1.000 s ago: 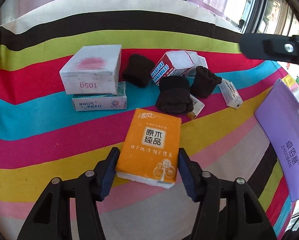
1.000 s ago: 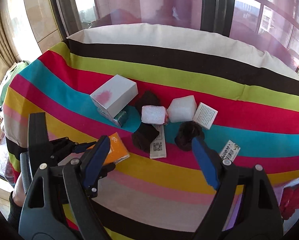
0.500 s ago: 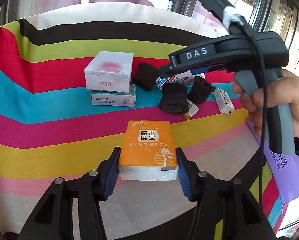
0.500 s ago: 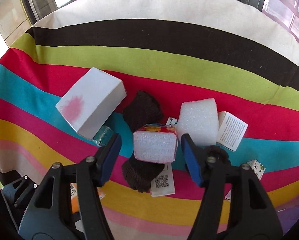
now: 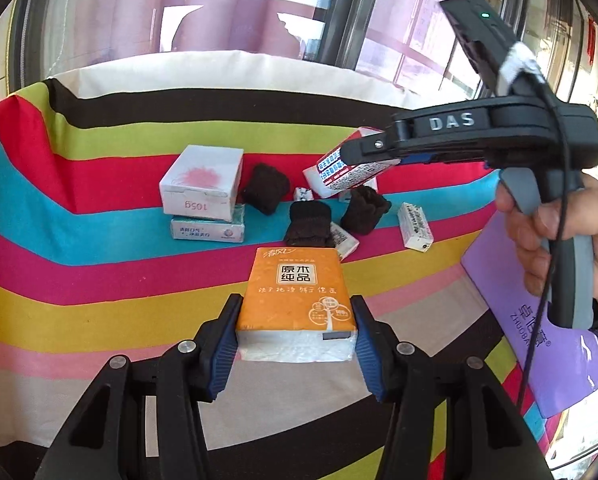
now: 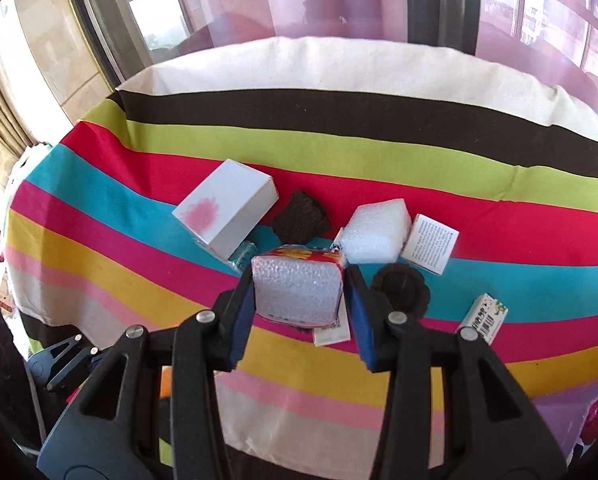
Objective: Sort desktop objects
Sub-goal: 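Carry the tissue pack and foam block into the lavender box and open both grippers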
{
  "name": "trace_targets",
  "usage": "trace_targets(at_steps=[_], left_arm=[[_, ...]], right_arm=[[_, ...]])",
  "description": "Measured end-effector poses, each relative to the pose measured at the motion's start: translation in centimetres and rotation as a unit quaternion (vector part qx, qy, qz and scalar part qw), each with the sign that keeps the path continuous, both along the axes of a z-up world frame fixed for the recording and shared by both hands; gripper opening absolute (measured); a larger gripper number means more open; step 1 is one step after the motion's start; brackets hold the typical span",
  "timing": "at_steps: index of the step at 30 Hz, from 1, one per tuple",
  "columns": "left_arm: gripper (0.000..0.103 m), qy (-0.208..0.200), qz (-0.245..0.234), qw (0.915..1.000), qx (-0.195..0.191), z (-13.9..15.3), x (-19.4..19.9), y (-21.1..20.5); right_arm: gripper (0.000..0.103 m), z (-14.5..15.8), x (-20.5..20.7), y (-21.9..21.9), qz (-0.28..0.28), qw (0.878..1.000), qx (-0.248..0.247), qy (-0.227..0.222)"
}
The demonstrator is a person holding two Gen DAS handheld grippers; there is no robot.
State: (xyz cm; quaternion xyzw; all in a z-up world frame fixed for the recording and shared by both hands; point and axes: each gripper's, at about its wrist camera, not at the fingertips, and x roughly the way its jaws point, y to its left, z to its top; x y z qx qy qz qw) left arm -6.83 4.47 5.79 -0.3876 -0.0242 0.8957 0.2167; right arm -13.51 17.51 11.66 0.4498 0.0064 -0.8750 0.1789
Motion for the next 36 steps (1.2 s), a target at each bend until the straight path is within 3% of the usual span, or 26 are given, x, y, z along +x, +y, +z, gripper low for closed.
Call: trace_targets(at_steps=[7,15,18,24,36], left_arm=[[0.053,0.032,-0.048,0.9981,0.020,3.2,1.8,6.0],[0.053,0.076,-0.127,0.9880,0.046,7.3,4.8,14.5],[0.053,0.084,-0.160,0.9822,0.051,8.2,6.0,17.7],[0.053,0.085,-0.222,0.9701,0.049,8.6,8.0,23.5],[0.053,0.055,-0.273,0.9600,0.032,6.5,9.5,29.1]], right_arm=[[0.046,5.2,8.2,8.2,-0.020,0.995,-0.074,0.063],[0.046,7.8,15.9,19.1,-0.119,0.979,-0.101,0.129],[0.046,7.7,17.8,23.0,-0.166,0.971,-0.100,0.140],[0.046,5.3,20.1,28.6,-0.227,0.960,-0.112,0.118],[0.046,2.3,21.7,33.3,-0.274,0.948,-0.134,0.088]])
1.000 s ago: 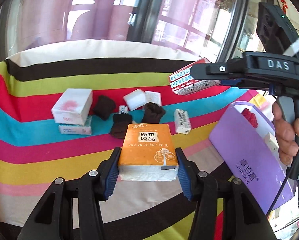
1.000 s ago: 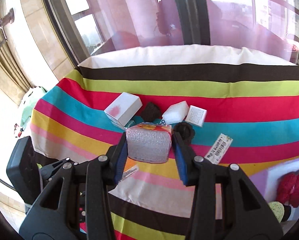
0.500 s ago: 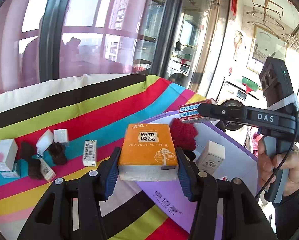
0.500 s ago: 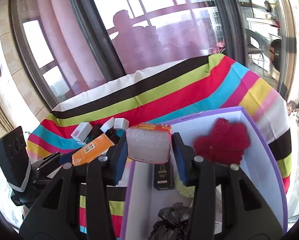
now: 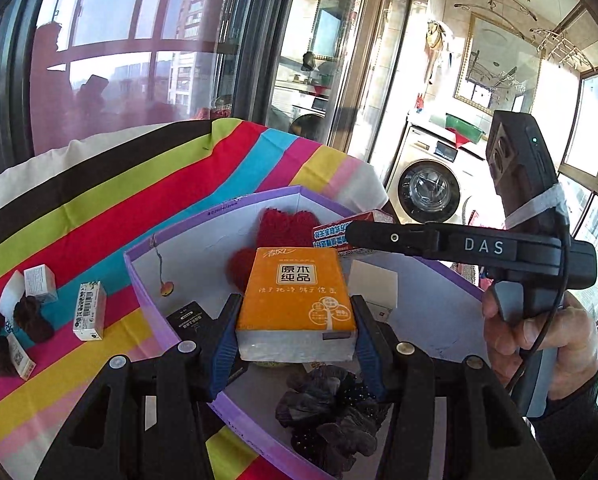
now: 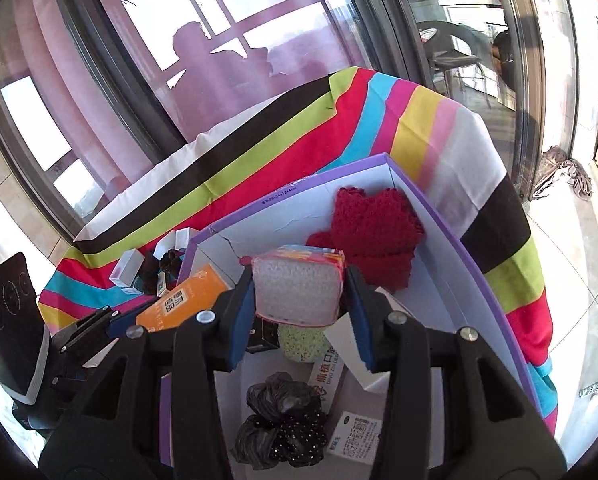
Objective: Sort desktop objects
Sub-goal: 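Carry the tissue pack and foam block into the lavender box and open both grippers, then move both open grippers back over the table items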
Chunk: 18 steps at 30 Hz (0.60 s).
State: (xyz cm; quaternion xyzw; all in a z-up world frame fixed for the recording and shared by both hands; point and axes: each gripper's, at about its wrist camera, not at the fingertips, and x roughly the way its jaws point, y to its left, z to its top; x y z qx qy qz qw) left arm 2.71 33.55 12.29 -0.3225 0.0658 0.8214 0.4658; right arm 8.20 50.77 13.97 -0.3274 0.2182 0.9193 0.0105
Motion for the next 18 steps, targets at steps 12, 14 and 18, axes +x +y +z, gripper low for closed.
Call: trace_targets(at_steps=[12,14,18], left_arm=[[0.071,-0.010,0.003,0.9999,0.003,-0.5,-0.5,0.1],[0.071,-0.010,0.008,0.9999,0.002,-0.5,-0.7,-0.3],[0.071,-0.012,0.026,0.9996,0.001,-0.7,-1.1,-1.5]], right_arm=[[0.072,-0.3,0.2,1.2,-0.040,0.999,-0.017,-0.011],[0.072,-0.3,0.2,1.1,-0.039,0.999,-0.016,-0.011],[0.072,-0.1,0.1,0.8,-0.035,0.999,-0.015,-0.008]])
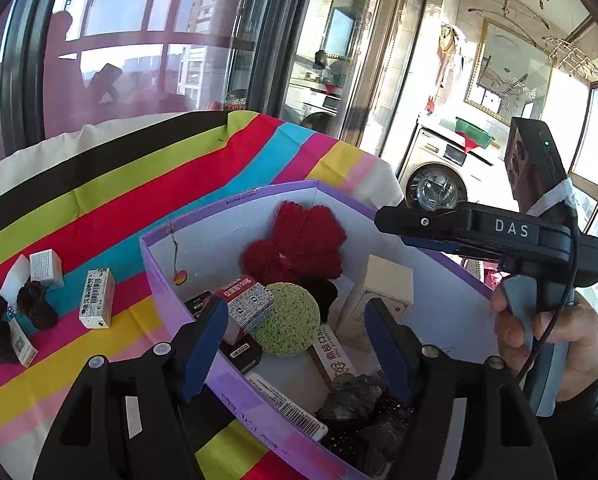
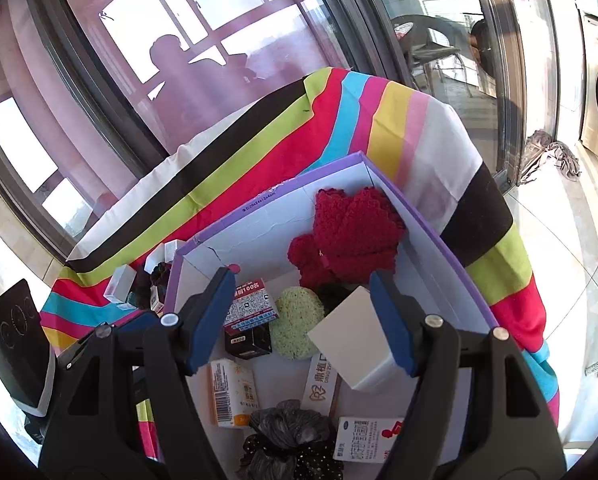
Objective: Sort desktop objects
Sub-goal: 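Move both open grippers back over the table items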
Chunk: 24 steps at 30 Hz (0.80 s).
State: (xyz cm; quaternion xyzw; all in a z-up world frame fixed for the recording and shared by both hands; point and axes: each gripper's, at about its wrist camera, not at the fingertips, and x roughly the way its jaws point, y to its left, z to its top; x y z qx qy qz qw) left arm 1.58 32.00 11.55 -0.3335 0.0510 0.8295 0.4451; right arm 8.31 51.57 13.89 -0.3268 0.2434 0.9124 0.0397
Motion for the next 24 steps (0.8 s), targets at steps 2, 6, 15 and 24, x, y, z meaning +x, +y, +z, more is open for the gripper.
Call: trace_targets(at_steps=[2,6,15,24], left_arm=[[0.071,-0.001,0.012,0.9999,0.000,-0.3,-0.4,-0.9],[0.072,-0.009,0.036,0.9993,0.001,-0.9,-1.3,-2.9],[0.072,-0.016,0.110,0.9938,-0.002,-2.3,-3.7,-9.4],[0.081,-0.014,0.235,0.9719,0.004,-2.7,-8.0,-19.6]], right_arm=[[0.072,0.1,-0.1,-0.2,0.003,1.000,0.002,0.000],[0.072,0.4,-0.6,-1.1,0.014,1.000,0.010,-0.001],[0.074,2.7,-2.6,-5.5,0.071,0.996,0.047,0.000],[0.083,4.8,-6.0,-12.0,0.167,0.983,0.078,-0.004]])
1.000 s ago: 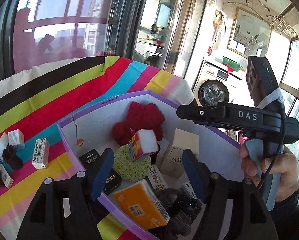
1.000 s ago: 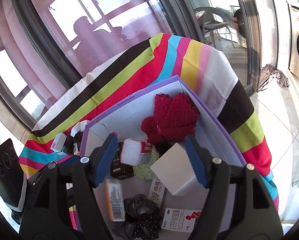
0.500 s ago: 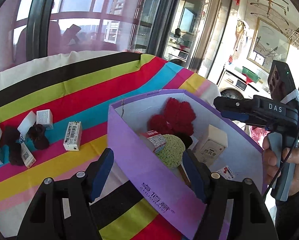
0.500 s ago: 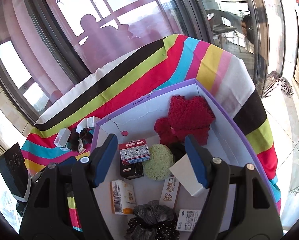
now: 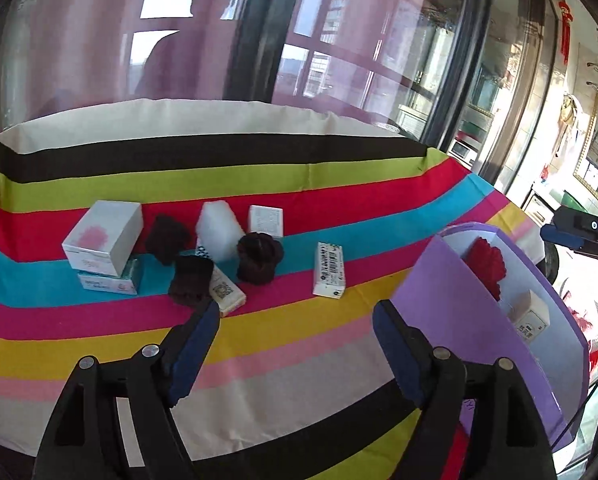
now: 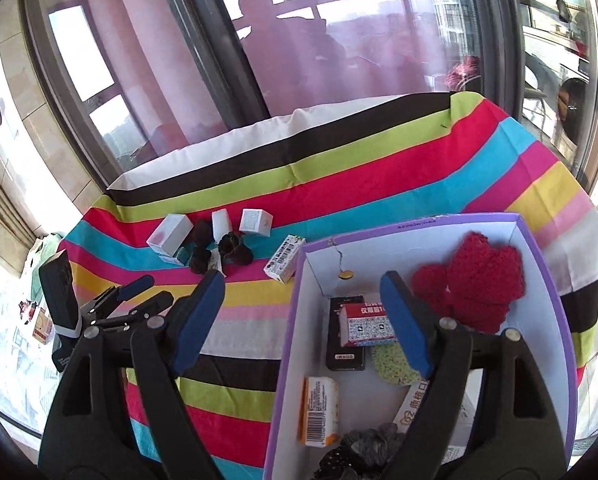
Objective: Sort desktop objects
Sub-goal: 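Move both open grippers back over the table items, then grasp the pink-stained white box with left while right grasps the long foam block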
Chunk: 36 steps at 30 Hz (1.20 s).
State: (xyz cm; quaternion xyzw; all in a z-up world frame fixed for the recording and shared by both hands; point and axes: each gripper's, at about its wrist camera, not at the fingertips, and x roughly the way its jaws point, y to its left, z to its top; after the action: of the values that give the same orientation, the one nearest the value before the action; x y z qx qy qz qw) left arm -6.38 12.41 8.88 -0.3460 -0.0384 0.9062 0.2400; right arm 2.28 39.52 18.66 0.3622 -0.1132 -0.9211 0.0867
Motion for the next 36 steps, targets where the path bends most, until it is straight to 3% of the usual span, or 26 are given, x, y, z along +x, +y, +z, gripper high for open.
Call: trace_targets(at_steps=[4,7,12,20,30,32,36], left_arm=[[0.082,-0.004,0.053,0.9986,0.001,-0.4,-1.9,-4.4],[0.082,-0.010,0.077,0.9970,0.003,-0.8,-3.4,-6.9],[0.082,-0.026,0.106,0.9939,-0.019,-2.5,-6.7,-9.5],[0.082,-0.059,0.105,0.9905,-0.066,-5.7,-11.4,-10.0],[0.081,-0.081,0.090,0.9905,-0.065,-7.5,-15.1,-10.1],[0.069,-0.081,0.081,0.9915,-0.061,-7.6,-15.2,-10.0],[0.068,-0.077,0.079,0.9921,-0.061,-7.6,-14.7,-9.8]], right_arm=[[0.084,0.4,-2.0,-2.9,0.031,0.999,0.025,-0.005],[0.084,0.0,-3.9,-4.6,0.052,0.998,0.016,-0.022],[0.084,-1.0,-7.6,-8.0,0.086,0.995,0.023,-0.044],[0.084,-5.0,-14.6,-13.5,0.133,0.984,0.031,-0.115],[0.084,-8.2,-20.2,-18.1,0.151,0.975,0.059,-0.149],[0.084,-8.8,-21.0,-18.7,0.152,0.974,0.064,-0.155],[0.084,-10.0,-22.3,-19.9,0.157,0.971,0.078,-0.163]])
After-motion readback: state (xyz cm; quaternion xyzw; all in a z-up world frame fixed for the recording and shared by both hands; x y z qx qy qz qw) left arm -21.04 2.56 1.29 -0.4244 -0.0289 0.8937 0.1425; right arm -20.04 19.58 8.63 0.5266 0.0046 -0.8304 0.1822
